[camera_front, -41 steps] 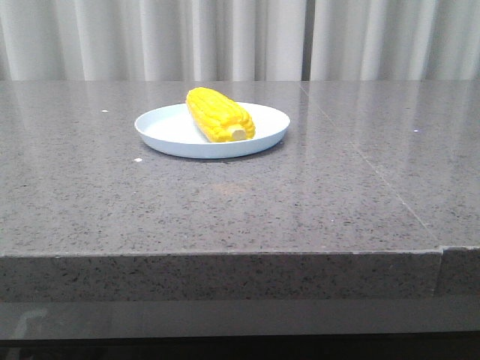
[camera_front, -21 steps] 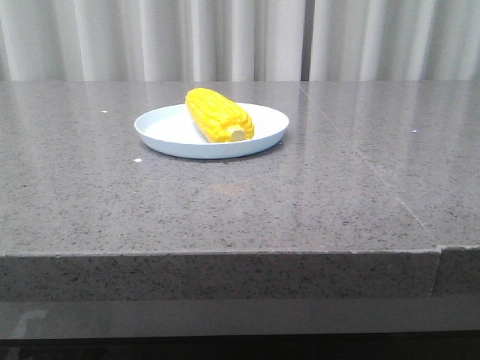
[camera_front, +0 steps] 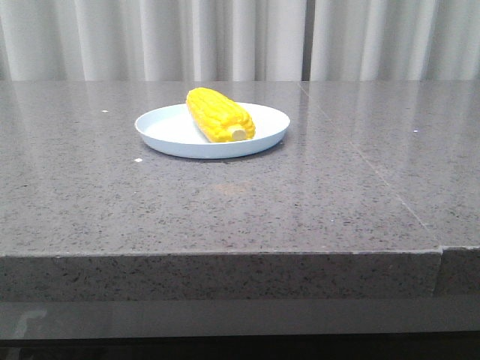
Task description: Place corn on plate with both arms
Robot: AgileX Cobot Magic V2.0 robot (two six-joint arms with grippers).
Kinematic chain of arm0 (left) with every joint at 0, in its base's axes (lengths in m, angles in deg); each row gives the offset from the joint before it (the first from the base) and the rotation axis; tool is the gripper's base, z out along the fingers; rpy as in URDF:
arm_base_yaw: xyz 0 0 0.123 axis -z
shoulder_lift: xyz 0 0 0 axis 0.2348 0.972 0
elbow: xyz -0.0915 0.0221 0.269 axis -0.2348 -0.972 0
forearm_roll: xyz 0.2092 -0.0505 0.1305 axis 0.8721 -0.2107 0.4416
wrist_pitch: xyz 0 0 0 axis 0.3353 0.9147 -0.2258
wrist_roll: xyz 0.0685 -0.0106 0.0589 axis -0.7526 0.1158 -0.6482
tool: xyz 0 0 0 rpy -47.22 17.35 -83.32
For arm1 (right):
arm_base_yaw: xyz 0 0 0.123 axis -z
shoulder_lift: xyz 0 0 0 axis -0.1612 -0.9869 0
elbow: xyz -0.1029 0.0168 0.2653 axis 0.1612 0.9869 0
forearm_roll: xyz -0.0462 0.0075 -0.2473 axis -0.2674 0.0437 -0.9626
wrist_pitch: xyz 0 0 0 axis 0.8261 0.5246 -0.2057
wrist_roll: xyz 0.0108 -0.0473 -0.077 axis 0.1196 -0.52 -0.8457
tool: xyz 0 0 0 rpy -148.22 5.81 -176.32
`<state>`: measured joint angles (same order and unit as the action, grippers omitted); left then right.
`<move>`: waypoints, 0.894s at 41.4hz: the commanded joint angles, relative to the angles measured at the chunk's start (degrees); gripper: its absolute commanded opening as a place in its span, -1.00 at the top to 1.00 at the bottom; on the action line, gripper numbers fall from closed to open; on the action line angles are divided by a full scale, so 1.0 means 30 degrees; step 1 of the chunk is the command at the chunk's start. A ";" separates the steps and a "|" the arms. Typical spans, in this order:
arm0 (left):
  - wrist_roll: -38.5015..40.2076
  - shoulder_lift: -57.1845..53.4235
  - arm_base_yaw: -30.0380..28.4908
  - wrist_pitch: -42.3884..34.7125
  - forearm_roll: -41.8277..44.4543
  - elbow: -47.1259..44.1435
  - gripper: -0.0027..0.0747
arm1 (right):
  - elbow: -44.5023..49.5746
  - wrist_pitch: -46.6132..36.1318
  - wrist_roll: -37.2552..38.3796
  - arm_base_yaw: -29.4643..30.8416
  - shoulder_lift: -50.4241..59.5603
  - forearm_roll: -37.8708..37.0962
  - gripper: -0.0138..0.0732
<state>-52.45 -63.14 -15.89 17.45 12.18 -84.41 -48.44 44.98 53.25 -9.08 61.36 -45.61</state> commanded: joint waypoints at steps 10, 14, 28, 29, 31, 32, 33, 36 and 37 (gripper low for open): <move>0.0059 -0.0365 -0.0036 -0.1512 -0.0174 -0.0062 0.98 | -0.0298 -0.2601 0.0235 0.0150 0.0234 0.0085 0.84; 0.0059 -0.0365 -0.0036 -0.1512 -0.0174 -0.0062 0.98 | -0.0298 -0.3180 0.1258 0.0150 0.0234 -0.0215 0.84; 0.0059 -0.0365 -0.0036 -0.1512 -0.0174 -0.0062 0.98 | -0.0298 -0.3215 0.1774 0.0150 0.0234 -0.0499 0.84; 0.0059 -0.0365 -0.0036 -0.1512 -0.0174 -0.0062 0.98 | -0.0298 -0.3215 0.1774 0.0150 0.0234 -0.0499 0.84; 0.0059 -0.0365 -0.0036 -0.1512 -0.0174 -0.0062 0.98 | -0.0298 -0.3215 0.1774 0.0150 0.0234 -0.0499 0.84; 0.0059 -0.0365 -0.0036 -0.1512 -0.0174 -0.0062 0.98 | -0.0298 -0.3215 0.1774 0.0150 0.0234 -0.0499 0.84; 0.0059 -0.0365 -0.0036 -0.1512 -0.0174 -0.0062 0.98 | -0.0298 -0.3215 0.1774 0.0150 0.0234 -0.0499 0.84; 0.0059 -0.0365 -0.0036 -0.1512 -0.0174 -0.0062 0.98 | -0.0298 -0.3215 0.1774 0.0150 0.0234 -0.0499 0.84; 0.0059 -0.0365 -0.0036 -0.1512 -0.0174 -0.0062 0.98 | -0.0298 -0.3195 0.1774 0.0150 0.0234 -0.0499 0.84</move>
<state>-52.45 -63.14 -15.89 17.45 12.18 -84.41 -48.44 40.59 58.69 -9.08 61.36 -46.46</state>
